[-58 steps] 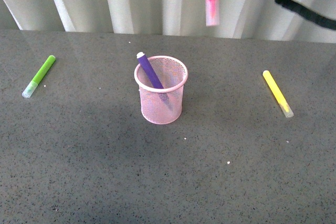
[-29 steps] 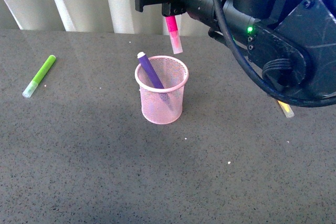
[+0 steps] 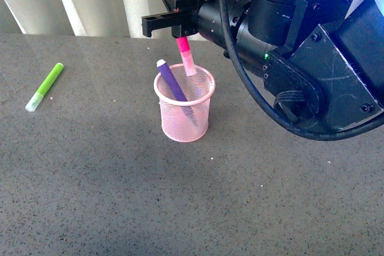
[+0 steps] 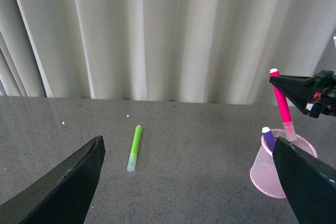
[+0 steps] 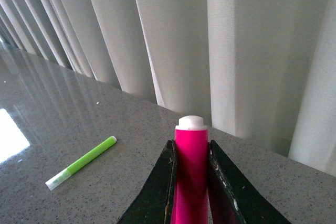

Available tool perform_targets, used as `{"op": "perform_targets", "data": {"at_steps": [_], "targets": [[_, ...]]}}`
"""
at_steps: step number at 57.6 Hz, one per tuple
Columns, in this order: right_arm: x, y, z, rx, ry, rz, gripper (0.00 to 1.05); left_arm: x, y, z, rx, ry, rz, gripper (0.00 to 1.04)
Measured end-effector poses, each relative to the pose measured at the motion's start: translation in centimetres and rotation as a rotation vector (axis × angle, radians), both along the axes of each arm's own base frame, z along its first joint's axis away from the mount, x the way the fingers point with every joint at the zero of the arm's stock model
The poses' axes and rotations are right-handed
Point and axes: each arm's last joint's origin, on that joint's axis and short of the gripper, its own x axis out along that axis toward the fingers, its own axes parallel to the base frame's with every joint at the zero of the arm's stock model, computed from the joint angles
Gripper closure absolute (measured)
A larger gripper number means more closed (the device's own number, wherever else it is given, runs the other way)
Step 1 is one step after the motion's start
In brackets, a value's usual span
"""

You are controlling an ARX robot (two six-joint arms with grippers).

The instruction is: Insert purple and pink pens into pink cup

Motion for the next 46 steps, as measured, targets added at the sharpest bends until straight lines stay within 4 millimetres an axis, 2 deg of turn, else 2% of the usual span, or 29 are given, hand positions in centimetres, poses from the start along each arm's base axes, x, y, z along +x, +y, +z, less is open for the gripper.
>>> {"op": "perform_targets", "data": {"at_steps": [17, 27, 33, 42, 46], "targets": [[0.1, -0.2, -0.9, -0.001, 0.018, 0.013, 0.92, 0.0, 0.0, 0.0, 0.0, 0.0, 0.0, 0.07], [0.2, -0.6, -0.9, 0.005, 0.024, 0.001, 0.6, 0.0, 0.0, 0.0, 0.0, 0.0, 0.0, 0.07], [0.4, -1.0, -0.9, 0.008, 0.027, -0.009, 0.33, 0.0, 0.0, 0.0, 0.0, 0.0, 0.0, 0.07], [0.5, -1.2, -1.0, 0.009, 0.029, -0.015, 0.07, 0.0, 0.0, 0.0, 0.0, 0.0, 0.0, 0.07], [0.5, -1.4, -1.0, 0.011, 0.031, -0.025, 0.06, 0.0, 0.0, 0.0, 0.0, 0.0, 0.0, 0.07]]}}
